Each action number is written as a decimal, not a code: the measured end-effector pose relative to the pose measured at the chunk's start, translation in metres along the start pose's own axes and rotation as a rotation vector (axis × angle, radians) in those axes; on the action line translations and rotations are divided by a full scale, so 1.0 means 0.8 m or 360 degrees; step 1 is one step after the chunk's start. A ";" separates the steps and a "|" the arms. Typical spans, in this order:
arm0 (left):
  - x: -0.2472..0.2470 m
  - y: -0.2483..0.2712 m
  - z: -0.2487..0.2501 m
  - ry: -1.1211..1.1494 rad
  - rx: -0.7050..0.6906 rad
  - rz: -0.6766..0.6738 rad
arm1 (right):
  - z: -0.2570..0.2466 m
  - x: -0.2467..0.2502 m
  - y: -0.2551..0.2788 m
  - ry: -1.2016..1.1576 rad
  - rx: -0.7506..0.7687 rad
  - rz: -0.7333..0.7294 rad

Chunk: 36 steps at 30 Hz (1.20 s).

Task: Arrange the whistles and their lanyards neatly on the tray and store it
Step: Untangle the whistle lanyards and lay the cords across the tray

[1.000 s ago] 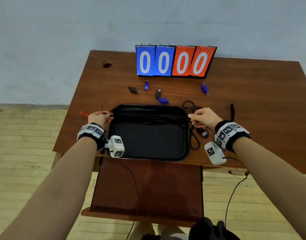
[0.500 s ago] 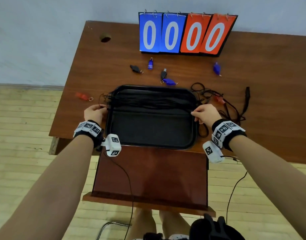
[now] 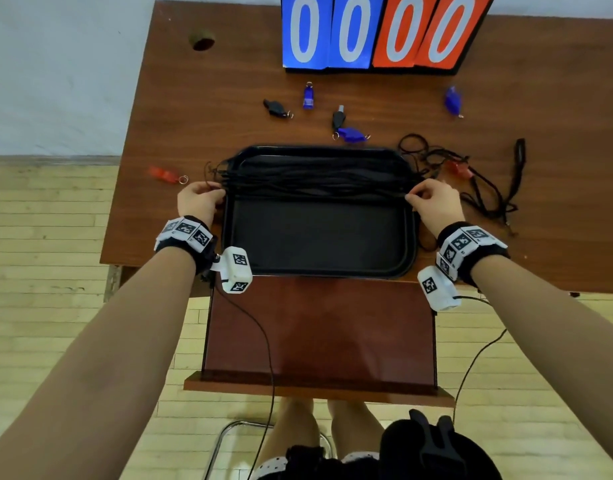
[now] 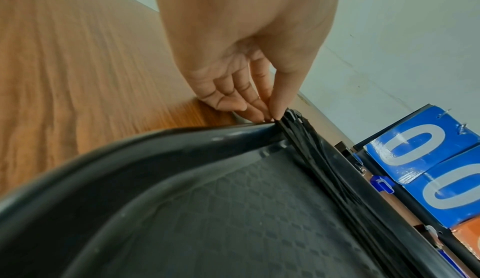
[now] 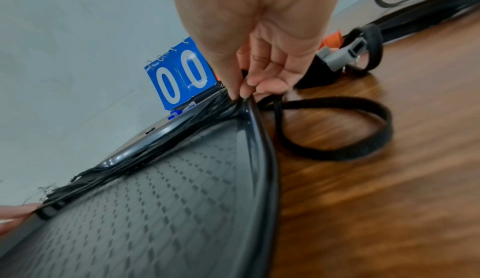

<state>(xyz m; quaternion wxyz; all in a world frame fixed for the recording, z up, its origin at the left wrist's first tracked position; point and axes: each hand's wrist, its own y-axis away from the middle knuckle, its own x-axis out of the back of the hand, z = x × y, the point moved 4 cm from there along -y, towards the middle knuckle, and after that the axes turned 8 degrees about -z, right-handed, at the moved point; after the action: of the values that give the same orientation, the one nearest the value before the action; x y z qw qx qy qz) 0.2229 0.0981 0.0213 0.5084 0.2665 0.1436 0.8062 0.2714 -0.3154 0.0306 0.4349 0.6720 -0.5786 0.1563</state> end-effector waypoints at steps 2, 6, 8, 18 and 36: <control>0.000 -0.002 -0.002 -0.0006 0.0014 -0.0004 | 0.000 -0.001 0.000 0.0004 -0.0013 0.0039; 0.000 -0.003 -0.006 0.0017 0.0015 -0.0012 | -0.003 -0.001 0.008 0.0012 -0.0003 0.0108; 0.002 -0.005 -0.008 0.0022 0.0001 -0.0010 | -0.003 -0.001 0.013 -0.0026 -0.0032 0.0135; 0.006 0.006 0.043 -0.0383 -0.0280 0.0143 | 0.003 0.027 0.037 -0.0285 -0.0207 0.0179; -0.339 0.096 0.157 -0.0773 -0.0653 -0.0667 | 0.138 0.183 -0.013 -0.0162 -0.0547 0.0137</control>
<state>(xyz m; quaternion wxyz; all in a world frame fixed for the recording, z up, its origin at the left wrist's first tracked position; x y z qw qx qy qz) 0.3311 -0.1840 0.0856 0.7243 0.3073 -0.0940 0.6100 0.2899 -0.4944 0.0672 0.5064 0.5695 -0.6463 0.0394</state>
